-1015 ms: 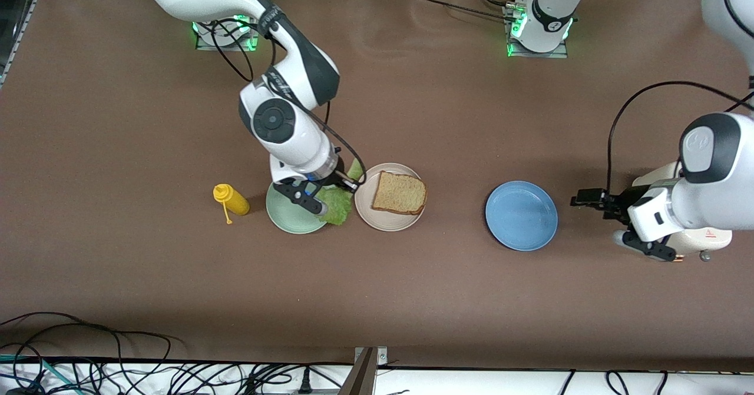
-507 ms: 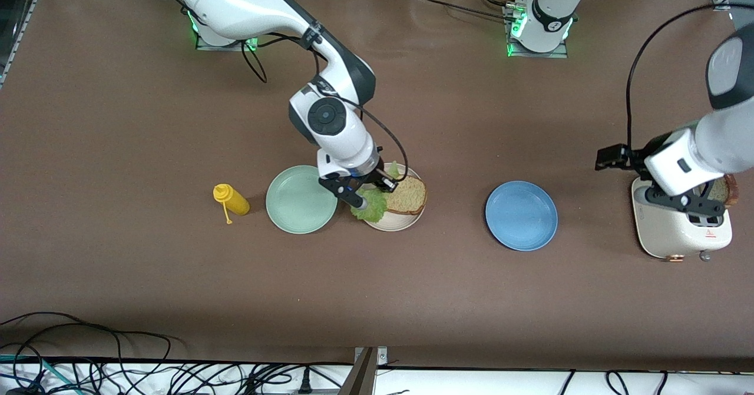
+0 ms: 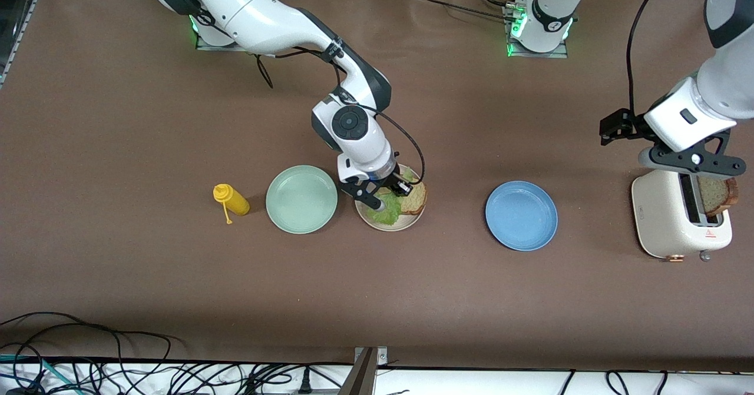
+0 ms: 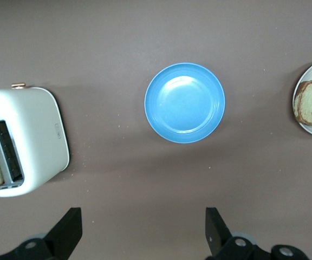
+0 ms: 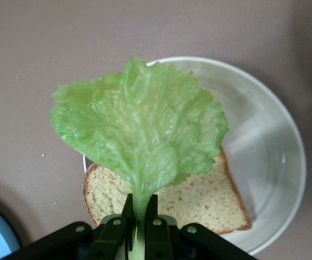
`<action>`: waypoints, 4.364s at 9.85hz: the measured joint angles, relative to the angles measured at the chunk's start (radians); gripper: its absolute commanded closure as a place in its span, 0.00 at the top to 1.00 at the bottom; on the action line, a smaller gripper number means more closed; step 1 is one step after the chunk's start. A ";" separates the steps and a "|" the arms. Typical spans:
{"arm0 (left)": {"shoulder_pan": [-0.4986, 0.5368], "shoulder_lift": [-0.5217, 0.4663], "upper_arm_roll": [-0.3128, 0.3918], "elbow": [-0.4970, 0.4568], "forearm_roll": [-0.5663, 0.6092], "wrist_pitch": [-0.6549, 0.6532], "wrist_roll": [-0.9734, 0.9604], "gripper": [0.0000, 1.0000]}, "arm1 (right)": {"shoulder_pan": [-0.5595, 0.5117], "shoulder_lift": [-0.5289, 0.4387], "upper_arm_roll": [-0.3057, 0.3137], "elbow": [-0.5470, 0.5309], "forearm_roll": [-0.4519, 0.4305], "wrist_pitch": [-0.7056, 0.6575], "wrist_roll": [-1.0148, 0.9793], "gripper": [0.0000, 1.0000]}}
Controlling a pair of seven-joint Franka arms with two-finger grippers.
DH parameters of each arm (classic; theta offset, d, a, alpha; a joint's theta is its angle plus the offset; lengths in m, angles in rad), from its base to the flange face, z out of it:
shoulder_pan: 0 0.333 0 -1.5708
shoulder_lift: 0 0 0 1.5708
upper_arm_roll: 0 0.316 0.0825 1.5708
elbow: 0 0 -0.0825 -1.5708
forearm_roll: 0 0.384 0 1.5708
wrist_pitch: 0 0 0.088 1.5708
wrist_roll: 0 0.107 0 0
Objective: Make sandwich on beige plate with both arms
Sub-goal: 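Release the lettuce on the bread and withdraw the right gripper, then grasp the yellow squeeze bottle with the right gripper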
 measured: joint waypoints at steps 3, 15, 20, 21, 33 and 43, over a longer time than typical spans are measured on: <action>-0.066 -0.124 0.105 -0.160 -0.073 0.062 -0.002 1.00 | 0.026 0.008 -0.002 0.005 0.000 0.013 0.053 0.90; -0.073 -0.146 0.108 -0.192 -0.074 0.075 -0.013 1.00 | -0.229 -0.242 -0.015 0.082 0.029 -0.670 -0.328 1.00; -0.077 -0.146 0.108 -0.192 -0.074 0.075 -0.023 1.00 | -0.347 -0.351 -0.086 0.029 0.031 -0.850 -0.813 1.00; -0.077 -0.146 0.108 -0.192 -0.074 0.075 -0.024 1.00 | -0.353 -0.376 -0.121 0.005 0.031 -0.852 -0.925 1.00; -0.078 -0.146 0.111 -0.193 -0.075 0.075 -0.030 1.00 | -0.586 -0.639 -0.238 -0.530 0.261 -0.498 -2.063 1.00; -0.078 -0.146 0.111 -0.195 -0.075 0.075 -0.031 1.00 | -0.629 -0.426 -0.317 -0.676 0.800 -0.281 -3.016 1.00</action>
